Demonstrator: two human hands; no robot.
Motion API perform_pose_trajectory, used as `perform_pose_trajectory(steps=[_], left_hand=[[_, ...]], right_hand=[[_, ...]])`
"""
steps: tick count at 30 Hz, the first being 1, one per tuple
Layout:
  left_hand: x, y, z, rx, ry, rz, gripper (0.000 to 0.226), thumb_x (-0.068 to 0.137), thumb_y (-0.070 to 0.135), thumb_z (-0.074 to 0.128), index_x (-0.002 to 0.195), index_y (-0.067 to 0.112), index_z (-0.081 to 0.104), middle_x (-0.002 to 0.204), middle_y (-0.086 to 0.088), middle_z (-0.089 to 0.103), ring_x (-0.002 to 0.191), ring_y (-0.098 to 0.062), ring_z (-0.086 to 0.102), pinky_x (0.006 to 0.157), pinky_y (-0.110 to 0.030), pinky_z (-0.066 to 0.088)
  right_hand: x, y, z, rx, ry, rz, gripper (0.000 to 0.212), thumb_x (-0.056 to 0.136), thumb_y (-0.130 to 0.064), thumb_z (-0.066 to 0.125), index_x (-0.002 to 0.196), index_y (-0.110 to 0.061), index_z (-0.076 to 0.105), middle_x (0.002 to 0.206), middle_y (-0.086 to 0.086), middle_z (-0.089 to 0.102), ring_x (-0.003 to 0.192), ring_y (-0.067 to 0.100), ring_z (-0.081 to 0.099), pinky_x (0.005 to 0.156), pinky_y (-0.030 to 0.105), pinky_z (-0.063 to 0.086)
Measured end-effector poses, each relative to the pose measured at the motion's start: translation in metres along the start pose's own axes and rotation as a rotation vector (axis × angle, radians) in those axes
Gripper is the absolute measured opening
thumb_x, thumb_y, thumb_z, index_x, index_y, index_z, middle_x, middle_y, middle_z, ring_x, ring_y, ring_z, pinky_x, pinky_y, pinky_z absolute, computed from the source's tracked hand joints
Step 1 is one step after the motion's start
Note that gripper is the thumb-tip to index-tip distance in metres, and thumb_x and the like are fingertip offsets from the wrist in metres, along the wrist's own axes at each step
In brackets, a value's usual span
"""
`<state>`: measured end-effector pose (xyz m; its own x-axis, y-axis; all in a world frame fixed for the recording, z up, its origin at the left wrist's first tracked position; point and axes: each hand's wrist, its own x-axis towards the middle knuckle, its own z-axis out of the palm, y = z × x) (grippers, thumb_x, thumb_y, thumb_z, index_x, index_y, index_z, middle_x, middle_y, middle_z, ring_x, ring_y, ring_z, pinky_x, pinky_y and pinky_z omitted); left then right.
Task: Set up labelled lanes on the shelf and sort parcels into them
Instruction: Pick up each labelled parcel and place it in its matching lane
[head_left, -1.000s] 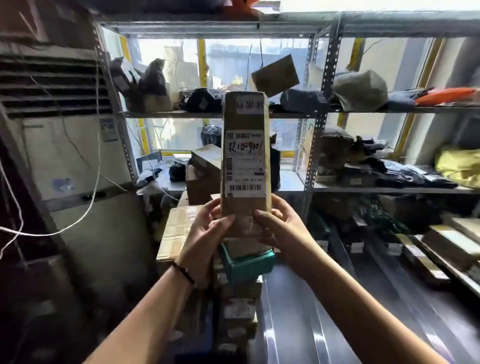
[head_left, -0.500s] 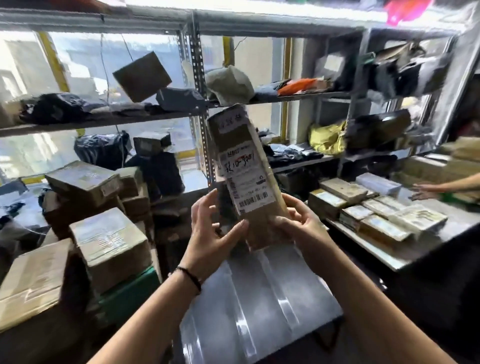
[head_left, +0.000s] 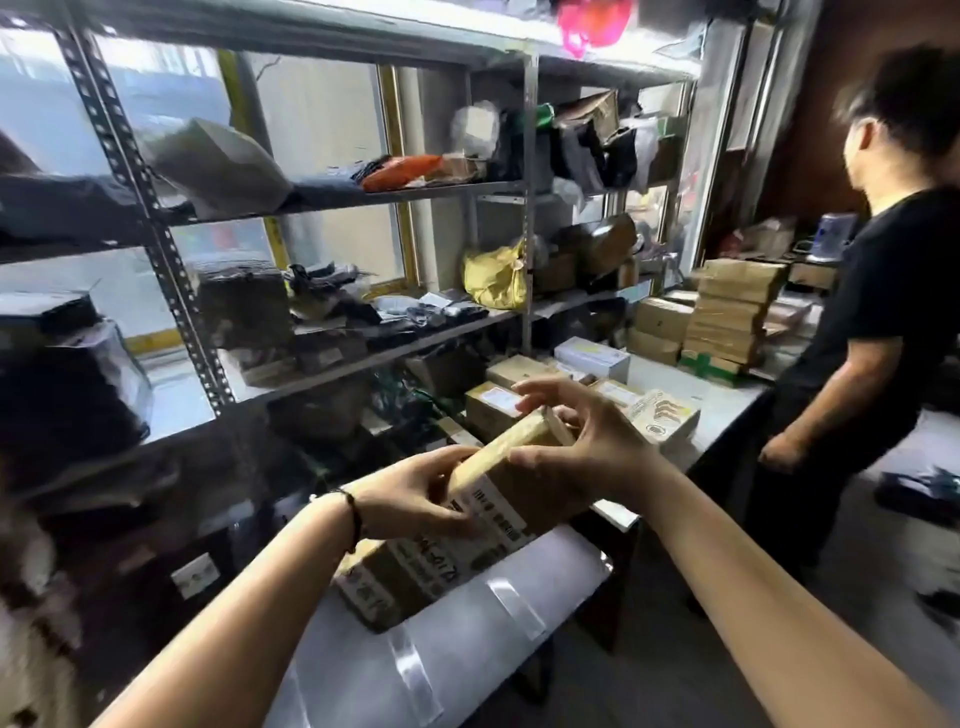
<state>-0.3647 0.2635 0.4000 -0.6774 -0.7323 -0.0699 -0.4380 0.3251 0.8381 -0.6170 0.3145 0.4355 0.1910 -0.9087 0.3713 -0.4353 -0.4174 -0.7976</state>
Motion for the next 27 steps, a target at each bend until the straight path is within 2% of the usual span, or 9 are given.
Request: perform_pose_trajectory(steps=[3, 7, 10, 13, 17, 19, 20, 23, 27], left_hand=[[0.046, -0.007, 0.021, -0.113, 0.039, -0.044, 0.071, 0.065, 0.033, 0.092, 0.127, 0.032, 0.057, 0.113, -0.003, 0.073, 0.105, -0.023, 0.071, 0.088, -0.047, 0.059], [0.098, -0.018, 0.032, -0.302, 0.32, -0.083, 0.079, 0.051, 0.048, 0.092, 0.118, 0.022, 0.058, 0.106, -0.005, 0.074, 0.096, -0.024, 0.073, 0.085, -0.05, 0.06], [0.131, -0.027, 0.03, -0.52, 0.393, -0.062, 0.071, 0.068, 0.048, 0.086, 0.121, 0.008, 0.06, 0.111, -0.016, 0.074, 0.099, -0.033, 0.072, 0.089, -0.054, 0.057], [0.166, -0.043, 0.031, -0.711, 0.407, -0.11, 0.055, 0.083, 0.042, 0.076, 0.123, 0.007, 0.062, 0.113, -0.017, 0.073, 0.102, -0.035, 0.071, 0.09, -0.051, 0.057], [0.219, -0.085, 0.031, -0.837, 0.465, -0.188, 0.063, 0.078, 0.05, 0.076, 0.124, 0.008, 0.064, 0.113, -0.015, 0.073, 0.104, -0.034, 0.071, 0.091, -0.049, 0.056], [0.245, -0.109, 0.031, -0.899, 0.503, -0.25, 0.063, 0.078, 0.05, 0.077, 0.122, 0.007, 0.064, 0.11, -0.016, 0.074, 0.101, -0.034, 0.072, 0.088, -0.047, 0.057], [0.258, -0.122, 0.03, -0.921, 0.511, -0.286, 0.059, 0.081, 0.049, 0.075, 0.122, 0.006, 0.064, 0.11, -0.017, 0.074, 0.101, -0.034, 0.072, 0.087, -0.047, 0.058], [0.293, -0.159, 0.025, -0.999, 0.492, -0.384, 0.054, 0.087, 0.037, 0.071, 0.127, 0.003, 0.059, 0.114, -0.018, 0.072, 0.104, -0.035, 0.071, 0.088, -0.048, 0.058], [0.32, -0.201, 0.026, -1.077, 0.465, -0.513, 0.083, 0.067, 0.036, 0.09, 0.134, 0.007, 0.05, 0.123, -0.017, 0.069, 0.111, -0.034, 0.068, 0.09, -0.052, 0.056]], right_hand=[[0.01, 0.04, -0.027, -0.005, 0.067, 0.093, 0.056, 0.075, -0.04, 0.085, 0.122, -0.052, 0.057, 0.125, -0.021, 0.056, 0.118, 0.001, 0.055, 0.102, 0.039, 0.05], [0.023, 0.087, -0.047, 0.042, 0.165, 0.315, 0.054, 0.082, -0.051, 0.077, 0.127, -0.048, 0.049, 0.136, -0.009, 0.049, 0.121, 0.013, 0.053, 0.106, 0.043, 0.048], [0.029, 0.123, -0.045, 0.038, -0.033, 0.507, 0.063, 0.085, -0.055, 0.074, 0.138, -0.036, 0.045, 0.137, -0.006, 0.055, 0.117, 0.009, 0.056, 0.102, 0.036, 0.048], [0.034, 0.162, -0.024, 0.06, -0.257, 0.638, 0.073, 0.079, -0.063, 0.074, 0.141, -0.038, 0.044, 0.135, -0.01, 0.054, 0.116, 0.006, 0.057, 0.098, 0.035, 0.053], [0.062, 0.211, -0.004, 0.22, -0.355, 0.748, 0.048, 0.09, -0.038, 0.073, 0.13, -0.036, 0.047, 0.111, -0.009, 0.065, 0.087, 0.001, 0.07, 0.065, 0.022, 0.055], [0.082, 0.238, 0.001, 0.311, -0.345, 0.803, 0.039, 0.093, -0.027, 0.072, 0.127, -0.028, 0.052, 0.104, -0.006, 0.068, 0.071, -0.001, 0.071, 0.053, 0.018, 0.052], [0.094, 0.254, 0.005, 0.352, -0.331, 0.833, 0.041, 0.093, -0.025, 0.072, 0.129, -0.024, 0.054, 0.105, -0.004, 0.07, 0.07, 0.0, 0.072, 0.05, 0.018, 0.051], [0.132, 0.295, 0.012, 0.407, -0.302, 0.912, 0.047, 0.092, -0.027, 0.072, 0.135, -0.02, 0.054, 0.11, -0.003, 0.074, 0.081, 0.005, 0.072, 0.056, 0.022, 0.052], [0.176, 0.336, 0.014, 0.428, -0.258, 0.973, 0.04, 0.093, -0.028, 0.071, 0.13, -0.021, 0.058, 0.104, -0.002, 0.078, 0.088, 0.013, 0.07, 0.064, 0.025, 0.04]])
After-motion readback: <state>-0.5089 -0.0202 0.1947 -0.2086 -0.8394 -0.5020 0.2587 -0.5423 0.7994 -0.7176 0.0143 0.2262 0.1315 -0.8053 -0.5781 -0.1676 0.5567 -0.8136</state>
